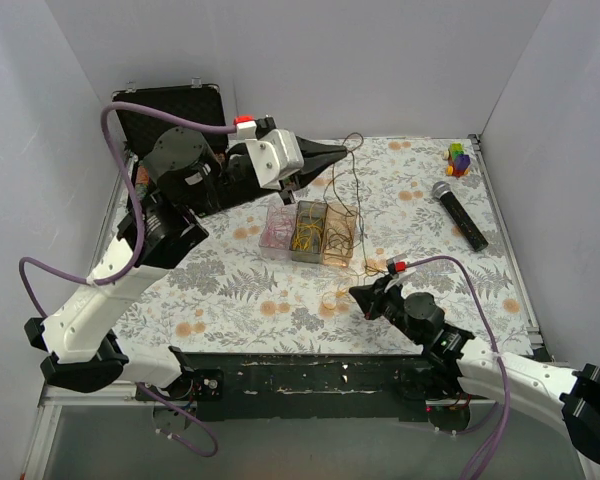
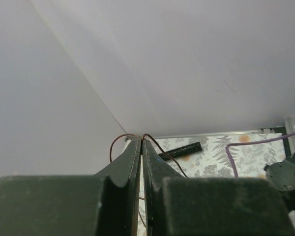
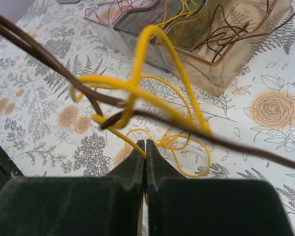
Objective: Untangle the cables
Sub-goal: Untie the cable.
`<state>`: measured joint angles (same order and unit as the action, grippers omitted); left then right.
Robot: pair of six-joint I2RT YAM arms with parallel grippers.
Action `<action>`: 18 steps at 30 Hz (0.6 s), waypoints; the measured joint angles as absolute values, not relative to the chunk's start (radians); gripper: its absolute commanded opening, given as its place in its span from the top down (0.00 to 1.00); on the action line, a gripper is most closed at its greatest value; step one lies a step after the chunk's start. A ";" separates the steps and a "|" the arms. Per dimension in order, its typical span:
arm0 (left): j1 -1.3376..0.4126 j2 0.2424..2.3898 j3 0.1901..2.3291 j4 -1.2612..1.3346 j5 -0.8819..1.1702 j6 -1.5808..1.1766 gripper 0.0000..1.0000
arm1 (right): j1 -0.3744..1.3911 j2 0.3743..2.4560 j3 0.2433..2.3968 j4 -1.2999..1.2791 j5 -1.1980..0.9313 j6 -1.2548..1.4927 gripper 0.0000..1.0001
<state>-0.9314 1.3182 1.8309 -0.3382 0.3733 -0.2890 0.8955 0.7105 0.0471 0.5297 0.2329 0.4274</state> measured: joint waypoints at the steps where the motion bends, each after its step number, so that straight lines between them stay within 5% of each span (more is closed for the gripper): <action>1: -0.931 1.322 1.851 -0.340 0.366 -0.273 1.00 | 0.899 0.697 0.047 0.517 0.242 0.446 0.99; 18: -0.931 1.340 1.918 0.106 0.025 0.098 1.00 | 0.918 0.746 0.047 0.355 0.315 0.630 0.99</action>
